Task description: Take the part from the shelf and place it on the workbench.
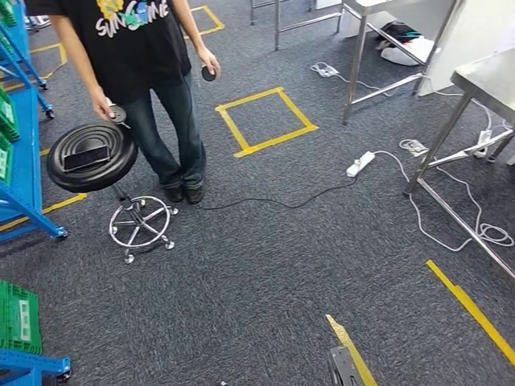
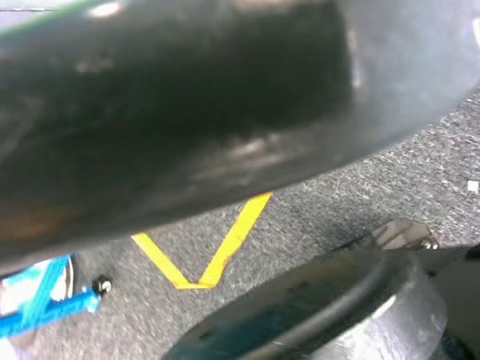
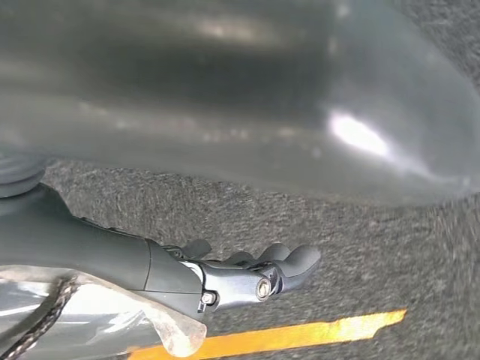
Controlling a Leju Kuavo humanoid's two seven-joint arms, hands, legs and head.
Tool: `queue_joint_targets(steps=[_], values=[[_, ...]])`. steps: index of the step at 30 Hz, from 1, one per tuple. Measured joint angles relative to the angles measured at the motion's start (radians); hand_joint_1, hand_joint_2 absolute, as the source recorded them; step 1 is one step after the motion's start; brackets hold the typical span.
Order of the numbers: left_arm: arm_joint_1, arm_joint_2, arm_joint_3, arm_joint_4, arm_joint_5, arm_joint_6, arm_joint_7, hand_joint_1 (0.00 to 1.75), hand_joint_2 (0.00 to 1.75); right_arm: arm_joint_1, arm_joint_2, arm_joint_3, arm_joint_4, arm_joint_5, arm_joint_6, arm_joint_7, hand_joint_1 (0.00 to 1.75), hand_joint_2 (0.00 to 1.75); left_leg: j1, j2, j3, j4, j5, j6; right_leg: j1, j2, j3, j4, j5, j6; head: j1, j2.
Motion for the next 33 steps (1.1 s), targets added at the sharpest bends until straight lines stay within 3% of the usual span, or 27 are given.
queue_joint_targets(steps=[1, 2, 4, 6, 7, 9, 11, 13, 14, 15, 16, 18, 20, 22, 24, 25, 27, 28, 30, 31, 32, 33], values=[[0.001, -0.003, 0.0, 0.0, -0.005, 0.002, 0.0, 0.0, 0.0, 0.001, 0.0, 0.0, 0.0, -0.001, -0.002, -0.003, 0.0, 0.0, 0.002, 0.004, -0.002, 0.002, 0.012, -0.001, 0.0, -0.015, 0.004, 0.0, -0.003, 0.0, 0.0, 0.0], [0.002, -0.005, 0.0, 0.0, -0.009, 0.004, 0.0, 0.0, 0.0, 0.001, 0.0, 0.0, 0.0, -0.001, -0.003, -0.006, 0.0, 0.0, 0.003, 0.009, 0.015, -0.033, 0.041, 0.0, 0.0, -0.028, 0.008, 0.0, -0.007, 0.002, 0.0, 0.0], [0.002, -0.006, 0.001, 0.0, -0.016, 0.007, 0.001, 0.0, 0.0, 0.001, 0.0, -0.001, 0.0, -0.001, -0.004, -0.01, 0.0, 0.0, -0.003, 0.052, 0.079, -0.159, 0.105, 0.006, 0.003, -0.05, 0.017, 0.0, -0.016, 0.009, 0.0, 0.0], [-0.003, -0.007, 0.002, 0.0, -0.021, 0.009, 0.001, 0.0, 0.0, 0.002, 0.0, -0.001, 0.0, 0.0, -0.004, -0.012, 0.0, 0.0, -0.013, 0.095, 0.12, -0.244, 0.124, 0.016, 0.008, -0.071, 0.023, 0.0, -0.027, 0.02, 0.001, 0.0], [-0.005, -0.007, 0.003, 0.0, -0.022, 0.009, 0.001, 0.0, 0.0, 0.001, 0.0, -0.001, 0.001, 0.0, -0.004, -0.012, 0.0, 0.0, -0.018, 0.1, 0.124, -0.255, 0.118, 0.021, 0.01, -0.083, 0.026, -0.001, -0.03, 0.026, 0.002, 0.0], [-0.004, -0.007, 0.005, 0.0, -0.023, 0.009, 0.002, 0.0, 0.0, -0.002, 0.0, -0.001, 0.001, 0.001, -0.003, -0.012, 0.0, 0.0, -0.018, 0.077, 0.124, -0.265, 0.12, 0.031, 0.008, -0.099, 0.038, -0.003, -0.037, 0.036, 0.003, 0.0], [-0.001, -0.007, 0.007, 0.0, -0.025, 0.008, 0.002, 0.0, 0.0, -0.006, 0.0, -0.001, 0.0, 0.001, -0.001, -0.012, 0.0, 0.0, -0.014, 0.052, 0.129, -0.274, 0.124, 0.044, 0.004, -0.056, 0.023, 0.034, -0.066, 0.044, 0.008, 0.0], [-0.004, -0.008, 0.007, 0.0, -0.029, 0.006, 0.003, 0.0, 0.0, -0.003, 0.0, -0.001, 0.0, 0.001, 0.002, -0.012, 0.0, 0.0, -0.012, 0.025, 0.132, -0.277, 0.125, 0.052, 0.002, 0.006, -0.036, 0.151, -0.122, 0.046, 0.015, 0.0], [-0.006, -0.009, 0.007, 0.0, -0.031, 0.005, 0.003, 0.0, 0.0, 0.001, 0.0, -0.001, 0.001, 0.001, 0.003, -0.012, 0.0, 0.0, -0.012, 0.009, 0.132, -0.277, 0.125, 0.055, 0.003, 0.019, -0.076, 0.22, -0.145, 0.045, 0.016, 0.0], [-0.007, -0.01, 0.007, 0.0, -0.033, 0.004, 0.003, 0.0, 0.0, 0.005, 0.0, -0.001, 0.001, 0.001, 0.003, -0.011, 0.0, 0.0, -0.013, -0.007, 0.133, -0.277, 0.124, 0.056, 0.003, 0.025, -0.108, 0.269, -0.151, 0.044, 0.016, 0.0], [-0.007, -0.01, 0.007, 0.0, -0.034, 0.003, 0.003, 0.0, 0.0, 0.007, 0.0, -0.001, 0.001, 0.001, 0.003, -0.01, 0.0, 0.0, -0.013, -0.024, 0.135, -0.276, 0.123, 0.057, 0.003, 0.028, -0.126, 0.283, -0.138, 0.043, 0.016, 0.0], [-0.006, -0.01, 0.007, 0.0, -0.036, 0.002, 0.003, 0.0, 0.0, 0.008, 0.0, -0.001, 0.001, 0.001, 0.003, -0.009, 0.0, 0.0, -0.013, -0.055, 0.142, -0.275, 0.12, 0.055, 0.002, 0.04, -0.108, 0.2, -0.059, 0.04, 0.016, 0.0], [-0.007, -0.011, 0.007, 0.0, -0.038, 0.001, 0.003, 0.0, 0.0, 0.007, -0.001, -0.001, 0.001, 0.002, 0.002, -0.009, 0.0, 0.0, -0.012, -0.082, 0.144, -0.271, 0.115, 0.048, -0.002, 0.084, -0.06, 0.075, 0.002, 0.036, 0.015, 0.0], [-0.008, -0.01, 0.007, 0.0, -0.041, 0.0, 0.003, 0.0, 0.0, 0.008, -0.002, -0.001, 0.002, 0.003, 0.002, -0.007, 0.0, 0.0, -0.011, -0.105, 0.137, -0.267, 0.114, 0.037, -0.003, 0.113, -0.034, 0.022, 0.01, 0.033, 0.015, 0.0], [-0.005, -0.01, 0.008, 0.0, -0.043, 0.0, 0.003, 0.0, 0.0, 0.007, -0.002, -0.001, 0.002, 0.004, 0.001, -0.006, 0.0, 0.0, -0.006, -0.123, 0.131, -0.266, 0.116, 0.026, -0.001, 0.097, -0.027, 0.016, 0.01, 0.025, 0.014, 0.0], [-0.003, -0.01, 0.009, 0.0, -0.043, 0.0, 0.003, 0.0, 0.0, 0.006, -0.002, -0.001, 0.001, 0.005, 0.0, -0.006, 0.0, 0.0, -0.006, -0.113, 0.127, -0.26, 0.111, 0.021, -0.001, 0.087, -0.025, 0.013, 0.011, 0.021, 0.014, 0.0], [-0.003, -0.01, 0.012, 0.0, -0.044, -0.001, 0.003, 0.0, 0.0, 0.005, -0.001, -0.001, 0.001, 0.006, -0.001, -0.006, 0.0, 0.0, -0.008, -0.061, 0.101, -0.199, 0.074, 0.013, -0.002, 0.06, -0.018, 0.007, 0.01, 0.01, 0.01, 0.0], [-0.005, -0.01, 0.013, 0.0, -0.044, -0.002, 0.003, 0.0, 0.0, 0.006, -0.002, -0.001, 0.001, 0.006, -0.002, -0.005, 0.0, 0.0, -0.008, -0.03, 0.073, -0.139, 0.043, 0.009, 0.0, 0.044, -0.015, 0.007, 0.008, 0.006, 0.008, 0.0], [-0.008, -0.01, 0.014, 0.0, -0.045, -0.003, 0.003, 0.0, 0.0, 0.01, -0.002, -0.002, 0.001, 0.007, -0.002, -0.004, 0.0, 0.0, -0.005, -0.003, 0.015, -0.019, -0.004, 0.003, 0.003, 0.01, -0.011, 0.007, 0.002, 0.0, 0.007, 0.0], [-0.008, -0.01, 0.015, 0.0, -0.045, -0.004, 0.003, 0.0, 0.0, 0.01, -0.002, -0.002, 0.002, 0.007, -0.002, -0.003, 0.0, 0.0, -0.003, 0.002, 0.003, 0.006, -0.004, 0.001, 0.004, -0.006, -0.009, 0.007, -0.001, -0.001, 0.007, 0.0], [-0.006, -0.01, 0.015, 0.0, -0.045, -0.004, 0.003, 0.0, 0.0, 0.01, -0.002, -0.002, 0.002, 0.007, -0.002, -0.002, 0.0, 0.0, -0.002, 0.006, 0.01, -0.009, 0.015, 0.001, 0.004, -0.019, -0.007, 0.007, -0.003, 0.0, 0.007, 0.0], [-0.005, -0.01, 0.015, 0.0, -0.046, -0.005, 0.004, 0.0, 0.0, 0.009, -0.002, -0.002, 0.002, 0.008, -0.003, -0.002, 0.0, 0.0, -0.002, 0.014, 0.036, -0.061, 0.049, 0.002, 0.005, -0.032, -0.003, 0.007, -0.006, 0.001, 0.007, 0.0]])
